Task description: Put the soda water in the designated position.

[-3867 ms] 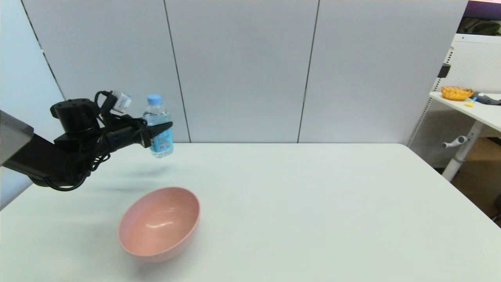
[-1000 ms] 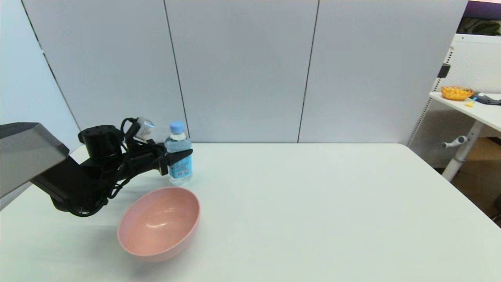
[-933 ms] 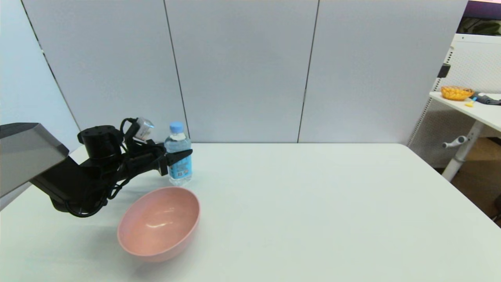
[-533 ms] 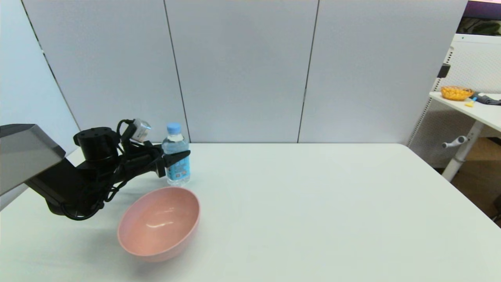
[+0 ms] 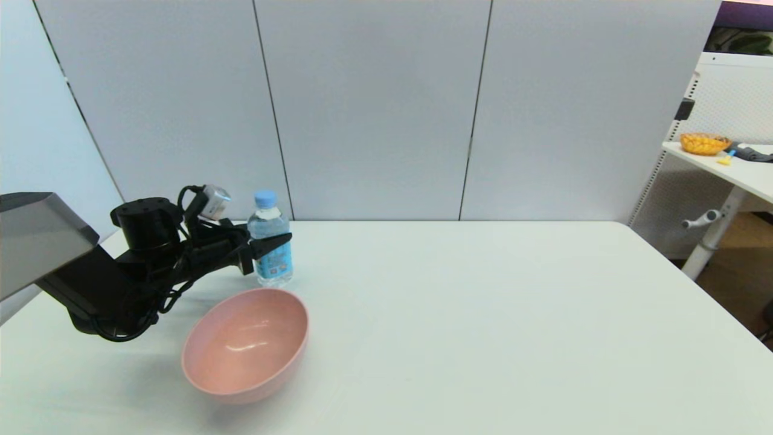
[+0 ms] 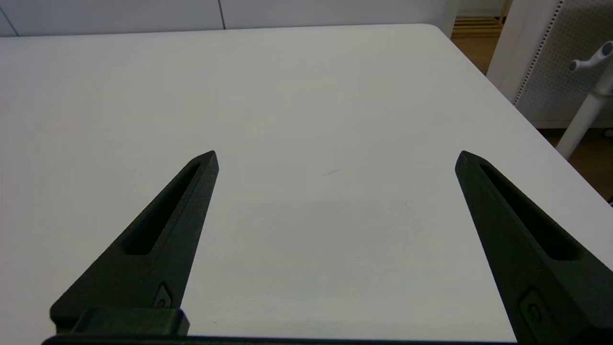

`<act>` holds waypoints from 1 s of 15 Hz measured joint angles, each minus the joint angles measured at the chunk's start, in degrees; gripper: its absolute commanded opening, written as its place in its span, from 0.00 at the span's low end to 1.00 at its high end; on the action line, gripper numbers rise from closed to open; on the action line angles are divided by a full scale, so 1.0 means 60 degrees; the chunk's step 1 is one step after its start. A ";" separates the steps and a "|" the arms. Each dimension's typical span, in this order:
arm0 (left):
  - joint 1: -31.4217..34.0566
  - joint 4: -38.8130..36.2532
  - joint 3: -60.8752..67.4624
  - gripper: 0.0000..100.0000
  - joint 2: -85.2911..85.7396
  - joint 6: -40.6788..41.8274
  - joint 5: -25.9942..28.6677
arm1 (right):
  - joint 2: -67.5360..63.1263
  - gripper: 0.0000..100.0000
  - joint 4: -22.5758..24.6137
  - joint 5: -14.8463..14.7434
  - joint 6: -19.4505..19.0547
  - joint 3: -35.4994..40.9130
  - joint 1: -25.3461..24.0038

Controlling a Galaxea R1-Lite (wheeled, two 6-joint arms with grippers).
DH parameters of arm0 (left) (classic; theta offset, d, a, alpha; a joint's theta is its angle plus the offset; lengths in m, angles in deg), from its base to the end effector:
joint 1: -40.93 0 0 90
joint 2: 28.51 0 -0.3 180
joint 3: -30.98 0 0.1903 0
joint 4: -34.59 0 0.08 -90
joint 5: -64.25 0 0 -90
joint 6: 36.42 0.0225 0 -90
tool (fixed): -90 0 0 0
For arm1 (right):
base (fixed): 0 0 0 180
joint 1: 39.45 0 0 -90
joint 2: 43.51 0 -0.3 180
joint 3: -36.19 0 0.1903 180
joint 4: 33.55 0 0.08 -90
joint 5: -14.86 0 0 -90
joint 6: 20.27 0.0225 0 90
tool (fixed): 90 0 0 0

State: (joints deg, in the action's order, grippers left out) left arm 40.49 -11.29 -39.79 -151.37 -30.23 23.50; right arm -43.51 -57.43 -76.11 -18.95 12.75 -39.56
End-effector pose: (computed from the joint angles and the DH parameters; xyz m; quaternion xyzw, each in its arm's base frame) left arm 0.3737 -0.0199 0.0916 0.0266 0.0266 -0.4216 0.9060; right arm -0.0229 -0.0004 0.0749 0.0115 0.0038 -0.0075 0.9999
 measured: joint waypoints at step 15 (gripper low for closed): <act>0.0095 -0.0045 0.0018 1.00 0.0319 -0.0033 -0.0014 | 0.0000 1.00 -0.0002 0.0000 -0.0004 0.0000 0.0000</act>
State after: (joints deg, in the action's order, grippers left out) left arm 41.06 -11.55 -39.68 -149.46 -30.42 23.42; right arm -43.51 -57.44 -76.11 -18.98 12.75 -39.56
